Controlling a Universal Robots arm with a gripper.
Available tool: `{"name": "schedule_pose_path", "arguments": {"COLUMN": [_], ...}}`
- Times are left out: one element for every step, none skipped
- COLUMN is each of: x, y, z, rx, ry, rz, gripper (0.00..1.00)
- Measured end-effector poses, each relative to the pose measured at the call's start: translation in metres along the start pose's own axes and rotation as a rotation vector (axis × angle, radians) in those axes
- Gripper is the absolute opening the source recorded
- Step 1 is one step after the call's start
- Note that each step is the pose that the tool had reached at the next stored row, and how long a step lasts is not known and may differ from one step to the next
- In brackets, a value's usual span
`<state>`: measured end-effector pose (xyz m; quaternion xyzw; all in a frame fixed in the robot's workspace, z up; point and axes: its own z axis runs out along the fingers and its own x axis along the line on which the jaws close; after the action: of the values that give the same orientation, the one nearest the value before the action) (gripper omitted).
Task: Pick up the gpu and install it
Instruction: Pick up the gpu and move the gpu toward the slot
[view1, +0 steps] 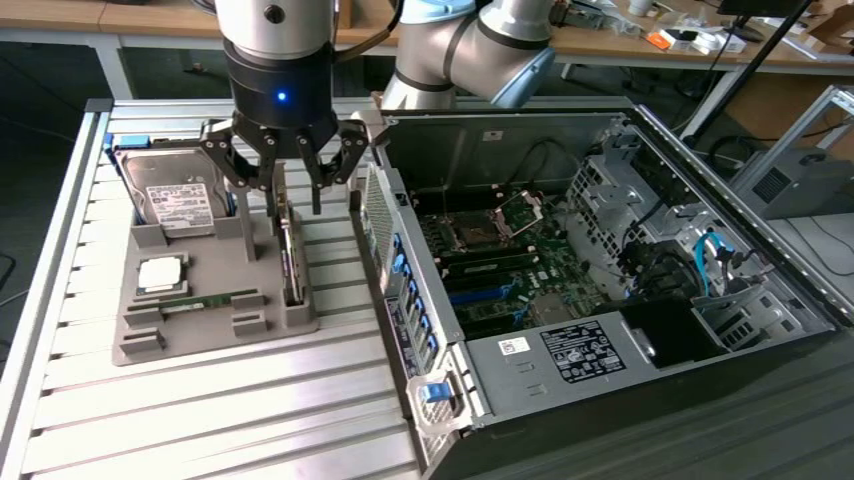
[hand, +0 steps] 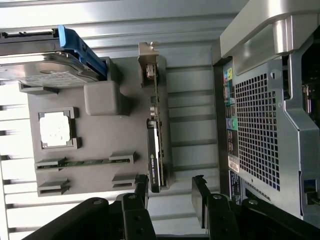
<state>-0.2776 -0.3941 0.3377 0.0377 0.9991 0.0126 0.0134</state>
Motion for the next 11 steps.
{"name": "schedule_pose_path", "arguments": {"x": [0.0, 0.0, 0.0, 0.0, 0.0001, 0.0001, 0.0001, 0.0001, 0.0001, 0.0001, 0.0001], "y": [0.0001, 0.0002, 0.0003, 0.0004, 0.0005, 0.0006, 0.0006, 0.0007, 0.0008, 0.0009, 0.0009], "z": [0.0002, 0.0004, 0.0006, 0.0008, 0.001, 0.0012, 0.0013, 0.0015, 0.0018, 0.002, 0.0022], "rx": [0.0008, 0.0012, 0.0017, 0.0023, 0.0027, 0.0033, 0.0037, 0.0042, 0.0049, 0.0055, 0.0059], "ry": [-0.0001, -0.0001, -0.0002, -0.0002, -0.0003, -0.0003, -0.0002, -0.0003, -0.0004, -0.0004, -0.0004], "rz": [0.0, 0.0, 0.0, 0.0, 0.0, 0.0, 0.0, 0.0, 0.0, 0.0, 0.0], "gripper": [0.48, 0.48, 0.48, 0.48, 0.48, 0.48, 0.48, 0.48, 0.48, 0.48, 0.48]}}
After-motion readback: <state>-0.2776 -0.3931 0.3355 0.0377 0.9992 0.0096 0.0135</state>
